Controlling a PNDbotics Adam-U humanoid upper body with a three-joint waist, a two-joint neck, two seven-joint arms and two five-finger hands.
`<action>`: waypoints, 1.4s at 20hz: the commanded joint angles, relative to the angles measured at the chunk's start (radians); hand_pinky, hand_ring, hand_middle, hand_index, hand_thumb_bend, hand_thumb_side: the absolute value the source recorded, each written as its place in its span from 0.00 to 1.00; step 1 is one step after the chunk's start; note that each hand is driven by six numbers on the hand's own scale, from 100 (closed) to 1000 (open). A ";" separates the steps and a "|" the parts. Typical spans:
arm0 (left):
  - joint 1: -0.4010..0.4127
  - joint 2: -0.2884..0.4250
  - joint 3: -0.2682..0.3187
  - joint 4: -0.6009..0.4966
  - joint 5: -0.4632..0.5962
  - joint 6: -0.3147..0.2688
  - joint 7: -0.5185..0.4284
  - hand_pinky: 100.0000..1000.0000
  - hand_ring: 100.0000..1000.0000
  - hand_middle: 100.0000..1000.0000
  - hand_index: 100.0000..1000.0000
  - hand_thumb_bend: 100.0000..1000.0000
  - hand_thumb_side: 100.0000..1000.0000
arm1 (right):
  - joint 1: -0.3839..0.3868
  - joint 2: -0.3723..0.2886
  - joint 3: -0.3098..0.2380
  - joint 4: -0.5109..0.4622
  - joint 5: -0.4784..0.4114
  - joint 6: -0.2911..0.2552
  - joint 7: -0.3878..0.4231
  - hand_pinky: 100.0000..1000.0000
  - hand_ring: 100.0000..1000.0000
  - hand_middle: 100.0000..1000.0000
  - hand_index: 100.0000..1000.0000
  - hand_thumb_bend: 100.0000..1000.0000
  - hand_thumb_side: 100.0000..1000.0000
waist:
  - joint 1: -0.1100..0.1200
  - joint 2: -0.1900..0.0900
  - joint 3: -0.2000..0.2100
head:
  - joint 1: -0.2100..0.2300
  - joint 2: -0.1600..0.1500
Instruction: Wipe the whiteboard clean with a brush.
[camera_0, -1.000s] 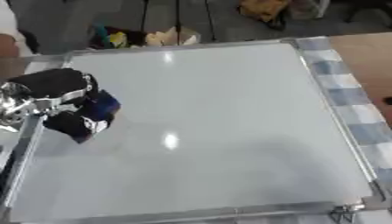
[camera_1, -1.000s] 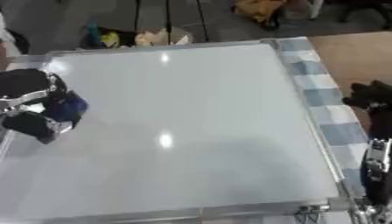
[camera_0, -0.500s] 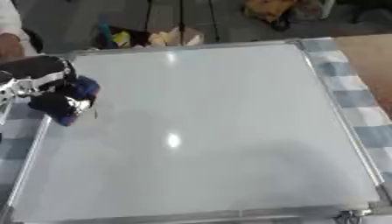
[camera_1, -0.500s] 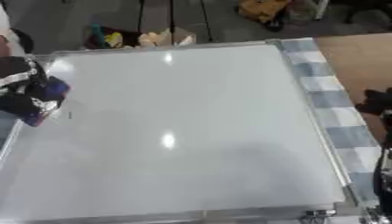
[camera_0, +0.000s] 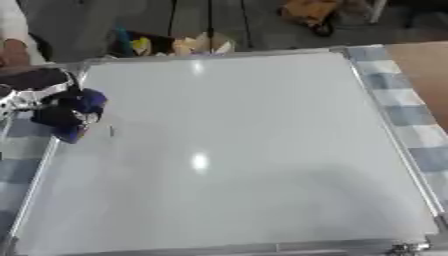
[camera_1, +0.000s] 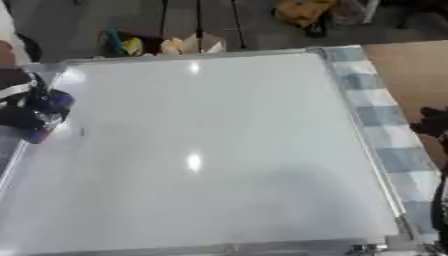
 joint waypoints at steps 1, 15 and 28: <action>-0.026 0.017 0.015 0.013 -0.005 0.008 0.005 0.22 0.39 0.29 0.25 0.00 0.62 | -0.006 -0.003 0.002 -0.020 0.004 -0.001 0.003 0.60 0.72 0.55 0.78 0.00 0.76 | -0.003 -0.016 -0.002 | 0.005 -0.014; -0.047 -0.033 0.014 0.135 -0.150 0.058 0.109 0.24 0.41 0.28 0.26 0.00 0.66 | -0.007 0.002 0.004 -0.020 0.000 -0.002 0.006 0.60 0.72 0.54 0.78 0.00 0.76 | -0.006 -0.013 -0.009 | 0.012 -0.014; -0.052 -0.043 0.004 0.182 -0.210 0.033 0.116 0.28 0.44 0.30 0.33 0.00 0.75 | -0.007 0.004 0.003 -0.020 -0.004 0.000 0.002 0.60 0.72 0.54 0.78 0.00 0.76 | -0.007 -0.014 -0.011 | 0.014 -0.016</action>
